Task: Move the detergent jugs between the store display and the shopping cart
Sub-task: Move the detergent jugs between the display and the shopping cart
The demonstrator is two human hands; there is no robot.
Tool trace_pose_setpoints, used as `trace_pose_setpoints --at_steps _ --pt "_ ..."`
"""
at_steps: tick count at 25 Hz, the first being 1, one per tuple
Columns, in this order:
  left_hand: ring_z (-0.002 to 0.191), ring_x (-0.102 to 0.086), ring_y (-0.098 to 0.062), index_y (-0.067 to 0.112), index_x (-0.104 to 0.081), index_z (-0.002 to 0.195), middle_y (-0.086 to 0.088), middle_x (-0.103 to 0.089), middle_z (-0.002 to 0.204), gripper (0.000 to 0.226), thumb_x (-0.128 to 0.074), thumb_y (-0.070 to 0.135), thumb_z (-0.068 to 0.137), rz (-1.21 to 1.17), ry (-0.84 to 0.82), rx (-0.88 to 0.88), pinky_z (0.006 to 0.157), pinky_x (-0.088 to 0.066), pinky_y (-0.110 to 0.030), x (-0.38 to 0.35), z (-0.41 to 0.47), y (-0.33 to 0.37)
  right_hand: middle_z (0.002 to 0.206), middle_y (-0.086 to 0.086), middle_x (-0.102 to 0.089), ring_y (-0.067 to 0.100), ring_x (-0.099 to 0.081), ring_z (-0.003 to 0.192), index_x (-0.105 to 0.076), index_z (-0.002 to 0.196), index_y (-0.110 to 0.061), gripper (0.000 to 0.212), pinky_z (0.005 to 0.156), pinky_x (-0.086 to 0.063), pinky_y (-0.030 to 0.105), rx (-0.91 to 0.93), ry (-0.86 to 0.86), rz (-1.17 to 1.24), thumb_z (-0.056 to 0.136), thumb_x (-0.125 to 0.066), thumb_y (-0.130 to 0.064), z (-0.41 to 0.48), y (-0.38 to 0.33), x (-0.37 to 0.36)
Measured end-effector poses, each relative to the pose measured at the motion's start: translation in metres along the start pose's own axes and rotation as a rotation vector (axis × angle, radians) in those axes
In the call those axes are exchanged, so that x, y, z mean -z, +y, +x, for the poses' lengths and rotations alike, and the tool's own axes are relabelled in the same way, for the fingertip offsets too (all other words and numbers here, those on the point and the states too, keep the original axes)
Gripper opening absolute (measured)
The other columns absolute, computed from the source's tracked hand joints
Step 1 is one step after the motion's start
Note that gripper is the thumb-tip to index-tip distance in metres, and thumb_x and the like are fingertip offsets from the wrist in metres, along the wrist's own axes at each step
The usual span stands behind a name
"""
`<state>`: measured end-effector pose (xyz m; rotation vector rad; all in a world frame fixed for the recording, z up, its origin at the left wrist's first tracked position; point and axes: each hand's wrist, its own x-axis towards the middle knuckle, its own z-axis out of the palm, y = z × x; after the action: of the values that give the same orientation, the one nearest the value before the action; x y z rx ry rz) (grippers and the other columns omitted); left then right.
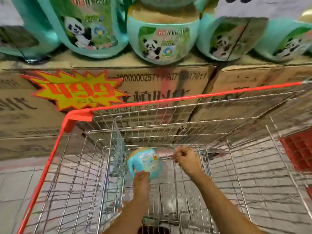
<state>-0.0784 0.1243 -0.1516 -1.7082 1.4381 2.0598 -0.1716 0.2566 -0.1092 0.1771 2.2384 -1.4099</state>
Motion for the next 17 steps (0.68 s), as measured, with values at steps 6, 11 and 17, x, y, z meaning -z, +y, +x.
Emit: trace_pose_setpoints --at_steps 6,11,17 --pt "0.077 -0.05 -0.023 -0.002 -0.056 0.117 -0.017 -0.049 0.091 0.025 -0.052 0.015 0.099 -0.124 0.273 0.042 0.059 -0.04 -0.028 0.002 0.105 -0.044 0.072 0.009 -0.06 0.02 -0.054 0.065 -0.061 0.076 -0.017 0.017 0.057 -0.04 0.023 -0.287 -0.086 0.134 0.089 -0.065 -0.007 0.084 0.093 -0.051" --pt "0.086 -0.052 -0.022 0.006 -0.06 0.108 -0.003 -0.057 0.09 0.021 -0.059 0.021 0.092 -0.146 0.262 0.018 0.072 -0.045 -0.027 0.013 0.177 -0.073 0.113 0.01 -0.06 0.013 -0.056 0.084 -0.046 0.135 -0.004 0.051 0.066 -0.043 0.018 -0.317 -0.172 0.119 0.089 -0.067 -0.014 0.15 0.153 -0.087" --pt "0.075 -0.066 -0.023 0.004 -0.063 0.096 -0.007 -0.069 0.079 0.011 -0.053 -0.001 0.096 -0.18 0.071 0.041 0.071 -0.055 -0.034 0.007 0.226 -0.094 0.122 0.017 -0.062 0.011 -0.066 0.077 -0.041 0.139 -0.002 0.061 0.062 -0.056 0.019 -0.346 -0.32 0.313 0.084 -0.063 0.011 0.172 0.204 -0.143"
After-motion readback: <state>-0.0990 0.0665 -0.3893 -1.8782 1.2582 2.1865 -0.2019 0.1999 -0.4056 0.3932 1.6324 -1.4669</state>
